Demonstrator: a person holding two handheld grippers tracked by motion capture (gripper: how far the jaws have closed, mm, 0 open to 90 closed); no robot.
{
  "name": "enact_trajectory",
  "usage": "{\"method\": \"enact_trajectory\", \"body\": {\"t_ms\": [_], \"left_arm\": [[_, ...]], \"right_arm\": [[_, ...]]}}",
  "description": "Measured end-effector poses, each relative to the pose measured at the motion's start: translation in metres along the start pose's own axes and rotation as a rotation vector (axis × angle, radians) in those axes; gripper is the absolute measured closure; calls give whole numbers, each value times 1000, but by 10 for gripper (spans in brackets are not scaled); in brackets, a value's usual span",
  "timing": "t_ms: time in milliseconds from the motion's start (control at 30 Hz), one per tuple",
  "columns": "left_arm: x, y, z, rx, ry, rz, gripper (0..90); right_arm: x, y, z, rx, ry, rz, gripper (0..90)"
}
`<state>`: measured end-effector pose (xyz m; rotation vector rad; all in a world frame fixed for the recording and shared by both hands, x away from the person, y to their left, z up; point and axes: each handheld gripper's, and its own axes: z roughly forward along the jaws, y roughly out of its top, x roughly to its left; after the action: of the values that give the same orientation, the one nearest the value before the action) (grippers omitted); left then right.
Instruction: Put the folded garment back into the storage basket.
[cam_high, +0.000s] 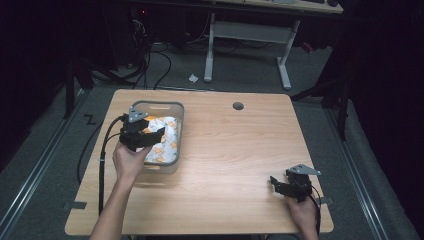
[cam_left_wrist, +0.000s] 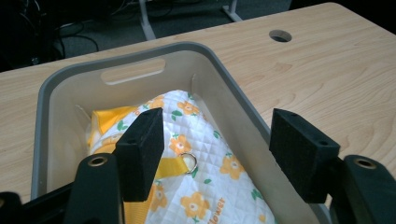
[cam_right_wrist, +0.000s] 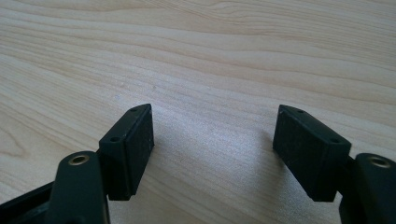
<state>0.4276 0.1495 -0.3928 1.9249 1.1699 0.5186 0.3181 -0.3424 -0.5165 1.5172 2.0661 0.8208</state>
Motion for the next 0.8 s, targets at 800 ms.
{"method": "enact_trajectory", "body": {"t_ms": [800], "left_arm": [[-31, -7, -23, -80, -47, 31, 339]], "right_arm": [[0, 0, 0, 0, 0, 0, 294]]}}
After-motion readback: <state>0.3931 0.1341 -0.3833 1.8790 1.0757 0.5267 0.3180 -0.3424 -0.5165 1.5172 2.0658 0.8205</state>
